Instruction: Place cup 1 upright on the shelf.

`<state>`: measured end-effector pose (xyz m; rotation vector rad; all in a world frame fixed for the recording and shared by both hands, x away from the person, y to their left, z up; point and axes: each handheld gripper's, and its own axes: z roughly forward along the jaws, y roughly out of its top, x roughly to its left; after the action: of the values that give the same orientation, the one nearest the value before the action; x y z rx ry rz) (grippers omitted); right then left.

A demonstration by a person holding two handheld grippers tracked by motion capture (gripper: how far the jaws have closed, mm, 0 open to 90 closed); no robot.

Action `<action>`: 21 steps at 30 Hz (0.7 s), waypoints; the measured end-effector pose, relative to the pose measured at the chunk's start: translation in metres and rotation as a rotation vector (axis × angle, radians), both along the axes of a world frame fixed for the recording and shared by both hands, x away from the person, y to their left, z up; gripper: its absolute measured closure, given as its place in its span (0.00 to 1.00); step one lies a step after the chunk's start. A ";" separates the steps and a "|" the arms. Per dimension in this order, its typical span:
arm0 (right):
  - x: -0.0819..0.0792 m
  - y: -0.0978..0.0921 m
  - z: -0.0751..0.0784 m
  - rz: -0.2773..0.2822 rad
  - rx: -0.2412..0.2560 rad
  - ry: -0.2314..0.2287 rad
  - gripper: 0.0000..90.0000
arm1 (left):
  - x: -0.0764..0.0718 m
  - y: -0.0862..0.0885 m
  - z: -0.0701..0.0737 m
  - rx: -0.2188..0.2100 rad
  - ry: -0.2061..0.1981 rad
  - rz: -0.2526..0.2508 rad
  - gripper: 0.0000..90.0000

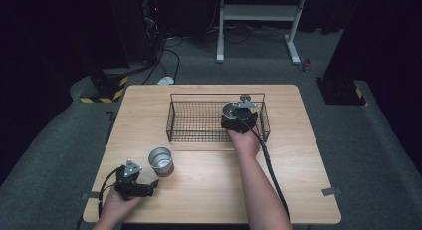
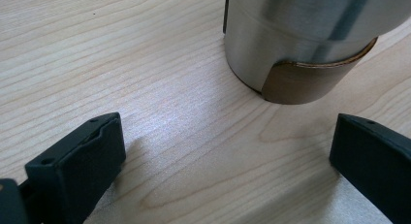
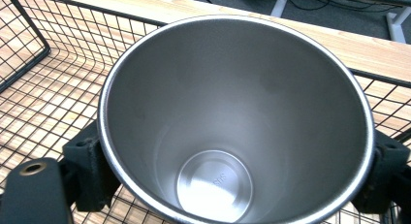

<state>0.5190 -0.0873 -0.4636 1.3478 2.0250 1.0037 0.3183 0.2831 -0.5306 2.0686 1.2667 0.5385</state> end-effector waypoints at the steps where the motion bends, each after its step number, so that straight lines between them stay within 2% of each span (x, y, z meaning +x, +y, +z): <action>1: 0.000 0.000 0.000 0.002 0.001 -0.002 0.13 | 0.000 0.000 0.000 0.000 0.000 0.000 0.00; 11: -0.001 -0.001 0.002 0.007 0.003 -0.015 0.11 | 0.000 0.000 0.000 0.000 0.000 -0.001 0.00; 21: -0.006 -0.003 0.007 0.005 0.006 -0.009 0.11 | 0.000 0.000 0.000 0.000 0.001 -0.002 0.00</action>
<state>0.5127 -0.0899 -0.4565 1.3389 2.0213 1.0174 0.3186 0.2832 -0.5305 2.0705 1.2654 0.5362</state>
